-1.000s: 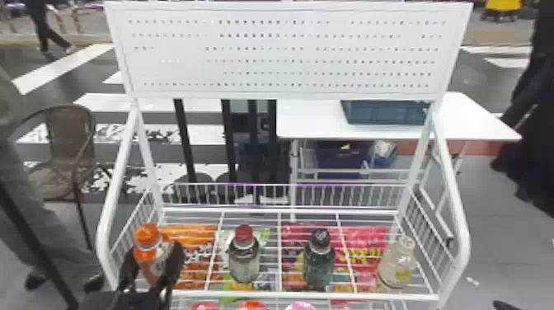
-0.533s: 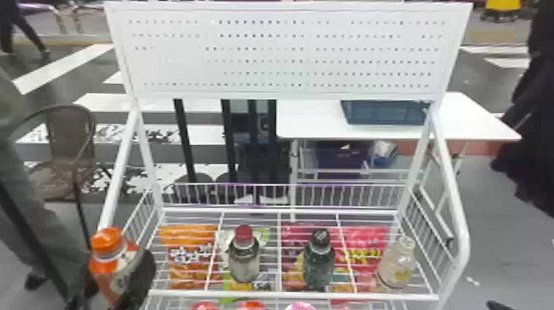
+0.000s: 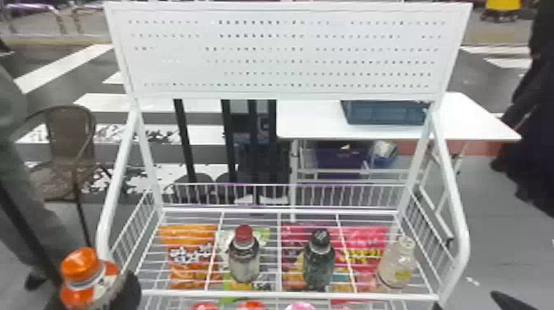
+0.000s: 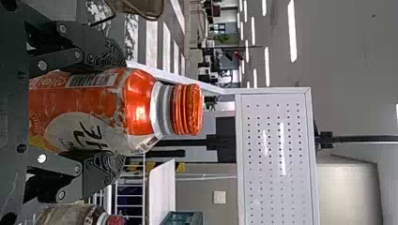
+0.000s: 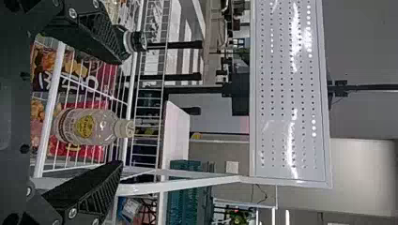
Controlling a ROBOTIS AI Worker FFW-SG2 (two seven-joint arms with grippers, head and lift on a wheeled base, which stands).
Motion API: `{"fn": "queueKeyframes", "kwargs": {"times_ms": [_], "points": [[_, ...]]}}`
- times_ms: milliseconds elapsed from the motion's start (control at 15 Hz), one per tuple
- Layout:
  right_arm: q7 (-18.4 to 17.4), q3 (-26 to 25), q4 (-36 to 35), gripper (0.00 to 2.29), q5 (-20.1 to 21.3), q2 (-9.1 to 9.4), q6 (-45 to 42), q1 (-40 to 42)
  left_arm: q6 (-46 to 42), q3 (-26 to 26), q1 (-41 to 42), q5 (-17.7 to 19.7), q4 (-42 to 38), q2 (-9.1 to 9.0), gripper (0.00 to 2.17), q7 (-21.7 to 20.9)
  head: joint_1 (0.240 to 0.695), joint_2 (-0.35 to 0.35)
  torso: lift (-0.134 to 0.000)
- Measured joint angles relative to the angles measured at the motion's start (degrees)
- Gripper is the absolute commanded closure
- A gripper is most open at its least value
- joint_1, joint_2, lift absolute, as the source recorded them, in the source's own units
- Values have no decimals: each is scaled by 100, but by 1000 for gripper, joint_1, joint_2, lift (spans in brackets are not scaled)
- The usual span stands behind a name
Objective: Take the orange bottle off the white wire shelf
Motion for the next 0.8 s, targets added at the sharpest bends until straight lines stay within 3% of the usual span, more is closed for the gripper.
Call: {"fn": "queueKeyframes", "kwargs": {"times_ms": [800], "points": [[-7, 23, 18, 140, -3, 1, 16, -80, -31, -38, -105, -80, 133, -12, 728, -22, 499, 0, 0]]}}
